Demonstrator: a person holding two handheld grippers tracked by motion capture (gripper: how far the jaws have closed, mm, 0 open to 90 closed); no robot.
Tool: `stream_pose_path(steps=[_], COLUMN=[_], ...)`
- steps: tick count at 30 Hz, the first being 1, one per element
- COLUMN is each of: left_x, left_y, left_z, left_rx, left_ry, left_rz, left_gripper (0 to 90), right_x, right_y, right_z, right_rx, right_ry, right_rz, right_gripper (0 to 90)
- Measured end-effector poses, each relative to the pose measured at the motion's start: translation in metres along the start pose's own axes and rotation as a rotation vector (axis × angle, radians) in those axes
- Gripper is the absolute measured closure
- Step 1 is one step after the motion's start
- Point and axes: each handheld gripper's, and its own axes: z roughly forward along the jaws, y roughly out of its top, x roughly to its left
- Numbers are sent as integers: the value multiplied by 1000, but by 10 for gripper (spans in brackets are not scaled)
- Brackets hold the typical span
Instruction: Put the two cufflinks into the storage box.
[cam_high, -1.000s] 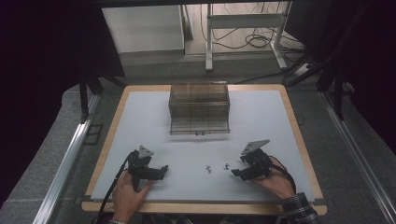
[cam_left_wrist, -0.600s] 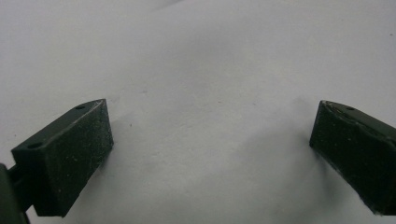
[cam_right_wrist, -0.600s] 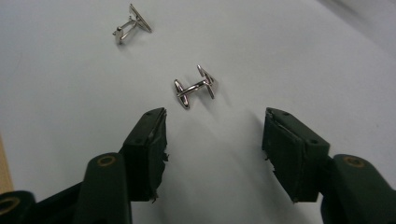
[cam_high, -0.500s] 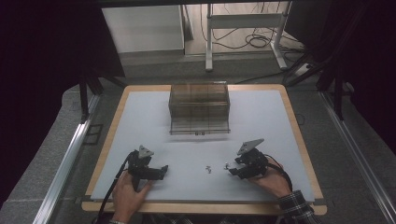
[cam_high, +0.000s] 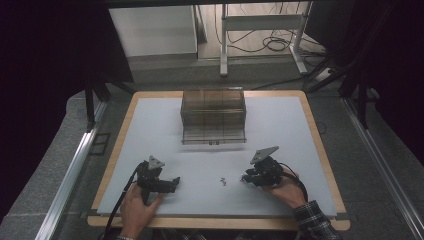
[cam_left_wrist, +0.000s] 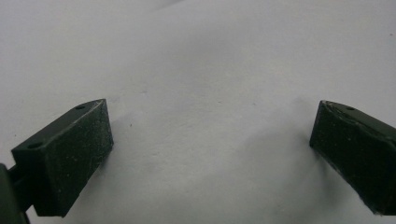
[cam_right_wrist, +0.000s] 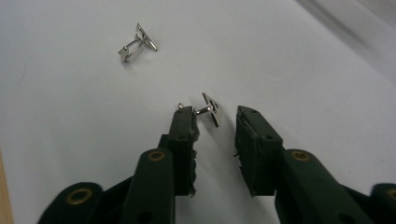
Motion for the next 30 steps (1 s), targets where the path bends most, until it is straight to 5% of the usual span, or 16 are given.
stream_pose_path(steps=[9, 30], left_x=[0, 0], left_y=[0, 0], left_z=[0, 0], left_rx=[0, 0], left_ry=[0, 0], left_rz=[0, -1], left_gripper=[0, 0], right_x=[-1, -4], right_y=[2, 13], right_z=[5, 1], right_rx=[9, -8], right_ry=[13, 29], right_rz=[-4, 10], right_gripper=[879, 883])
